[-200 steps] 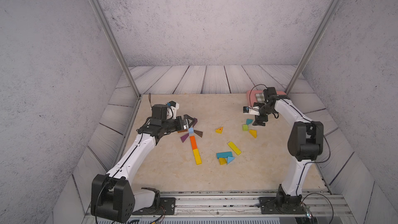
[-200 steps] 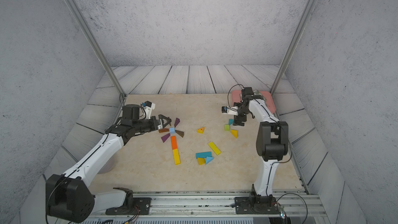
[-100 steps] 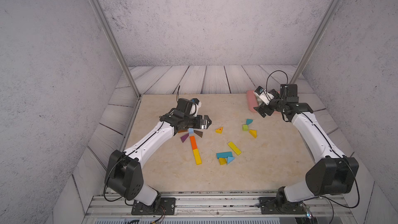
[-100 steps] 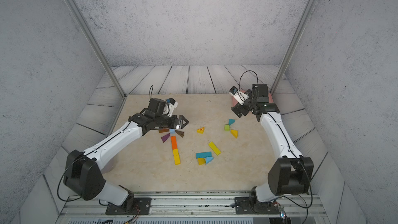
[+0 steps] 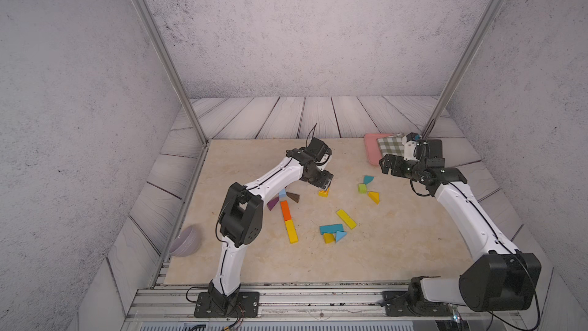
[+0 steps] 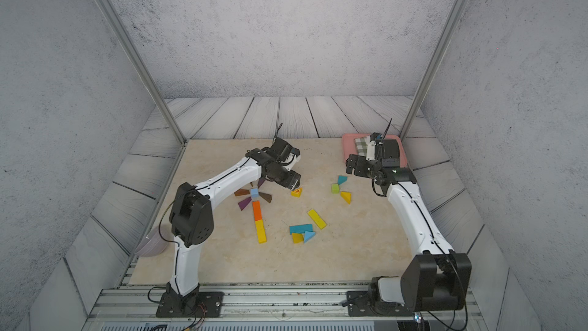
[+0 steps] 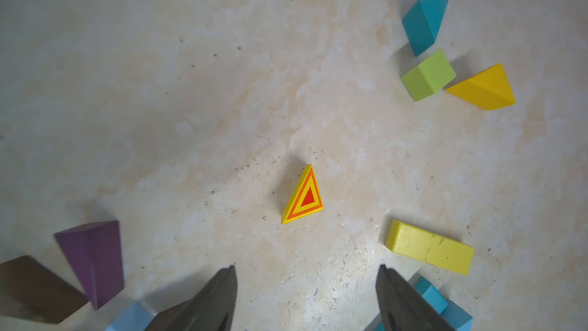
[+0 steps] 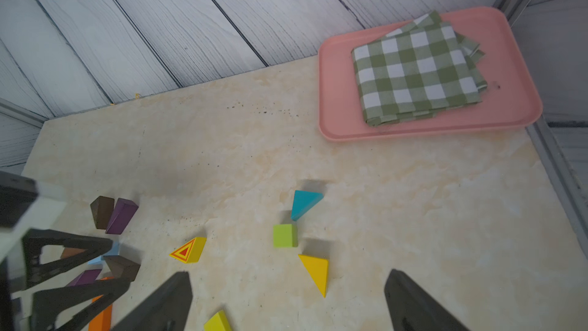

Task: Assemble a small pinwheel with building blocks
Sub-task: Adjust the building block at the center of the board.

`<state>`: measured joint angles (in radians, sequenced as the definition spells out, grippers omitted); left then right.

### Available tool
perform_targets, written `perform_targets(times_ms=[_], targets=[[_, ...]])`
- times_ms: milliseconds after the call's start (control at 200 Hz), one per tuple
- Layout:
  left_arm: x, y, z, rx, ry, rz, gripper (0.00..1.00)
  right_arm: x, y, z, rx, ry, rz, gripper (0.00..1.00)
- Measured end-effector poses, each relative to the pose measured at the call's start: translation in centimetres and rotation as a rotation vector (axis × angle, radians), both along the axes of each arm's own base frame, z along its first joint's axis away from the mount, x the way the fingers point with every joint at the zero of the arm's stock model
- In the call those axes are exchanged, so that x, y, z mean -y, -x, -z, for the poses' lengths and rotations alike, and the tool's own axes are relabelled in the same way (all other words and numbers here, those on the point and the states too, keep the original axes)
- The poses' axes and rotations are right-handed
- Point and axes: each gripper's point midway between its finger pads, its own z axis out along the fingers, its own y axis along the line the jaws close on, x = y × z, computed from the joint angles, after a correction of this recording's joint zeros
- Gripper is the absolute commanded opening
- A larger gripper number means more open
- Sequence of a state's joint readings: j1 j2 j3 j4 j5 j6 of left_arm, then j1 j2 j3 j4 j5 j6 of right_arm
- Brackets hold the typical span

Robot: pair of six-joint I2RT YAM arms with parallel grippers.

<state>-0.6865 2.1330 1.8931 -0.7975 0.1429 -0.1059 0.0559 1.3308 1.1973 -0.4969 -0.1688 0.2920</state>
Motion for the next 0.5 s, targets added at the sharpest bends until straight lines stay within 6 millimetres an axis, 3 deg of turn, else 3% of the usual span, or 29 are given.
perform_targets(times_ms=[250,500], targets=[[0.6,1.2,5.3,-0.075,-0.179,0.072,0.68,-0.3,2.1,3.0,-0.073,-0.051,0.016,0.99],[0.7,1.4,6.9,-0.075,-0.222,0.137,0.54,-0.5,2.5,2.8,-0.062,-0.061,0.007,0.99]])
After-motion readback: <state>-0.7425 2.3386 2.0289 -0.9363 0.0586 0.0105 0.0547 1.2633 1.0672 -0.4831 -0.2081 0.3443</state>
